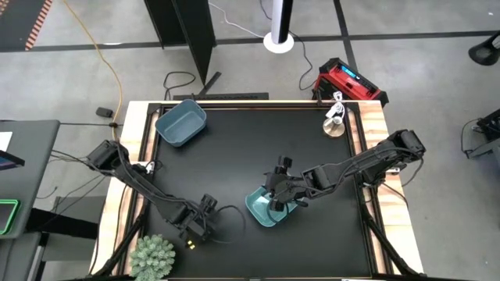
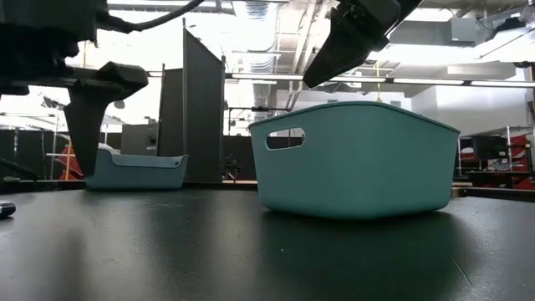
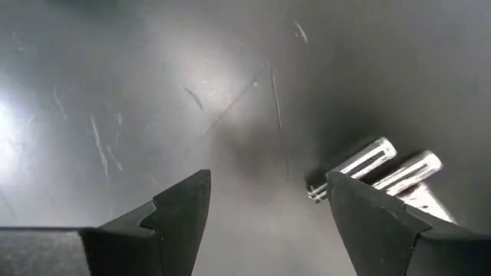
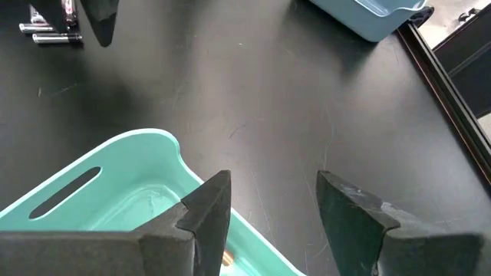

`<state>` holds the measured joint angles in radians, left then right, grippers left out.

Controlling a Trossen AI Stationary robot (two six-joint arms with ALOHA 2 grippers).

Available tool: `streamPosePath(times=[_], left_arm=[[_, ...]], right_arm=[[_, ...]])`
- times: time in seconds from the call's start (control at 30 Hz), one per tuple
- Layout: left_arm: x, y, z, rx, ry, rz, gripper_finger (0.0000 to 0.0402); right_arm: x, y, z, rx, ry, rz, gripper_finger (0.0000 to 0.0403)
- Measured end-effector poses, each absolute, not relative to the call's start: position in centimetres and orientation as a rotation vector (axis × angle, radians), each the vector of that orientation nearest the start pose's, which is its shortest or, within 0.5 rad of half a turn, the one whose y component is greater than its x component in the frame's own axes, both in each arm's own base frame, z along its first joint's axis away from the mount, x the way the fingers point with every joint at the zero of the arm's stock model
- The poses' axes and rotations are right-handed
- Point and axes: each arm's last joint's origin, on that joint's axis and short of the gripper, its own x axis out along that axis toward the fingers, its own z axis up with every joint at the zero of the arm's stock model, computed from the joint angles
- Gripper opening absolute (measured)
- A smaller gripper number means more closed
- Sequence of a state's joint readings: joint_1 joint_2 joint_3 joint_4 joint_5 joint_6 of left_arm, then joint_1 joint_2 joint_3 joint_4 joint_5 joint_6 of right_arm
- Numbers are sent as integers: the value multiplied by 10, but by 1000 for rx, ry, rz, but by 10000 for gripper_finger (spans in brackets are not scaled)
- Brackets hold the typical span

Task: Sort batteries
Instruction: Put the silver battery into the blue bin

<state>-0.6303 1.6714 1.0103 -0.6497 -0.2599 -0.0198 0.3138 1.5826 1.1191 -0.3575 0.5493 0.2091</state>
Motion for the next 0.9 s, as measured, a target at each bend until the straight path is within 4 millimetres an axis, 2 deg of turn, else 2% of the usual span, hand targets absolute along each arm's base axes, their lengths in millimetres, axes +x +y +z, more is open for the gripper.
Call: streamPosePath(times=[0.1, 0.53, 0.77, 0.9], left_arm=[[250, -174, 163, 600, 1198, -329, 258], [250, -174, 164, 623, 1200, -330, 258], [254, -177, 178, 650, 1188, -329, 251], [251, -176, 175, 645, 1213, -365, 241]], right_arm=[[320, 88, 244, -146, 718, -298, 207], [320, 88, 244, -146, 720, -299, 207], [320, 88, 244, -146, 720, -299, 207], [320, 88, 244, -147, 720, -299, 207]])
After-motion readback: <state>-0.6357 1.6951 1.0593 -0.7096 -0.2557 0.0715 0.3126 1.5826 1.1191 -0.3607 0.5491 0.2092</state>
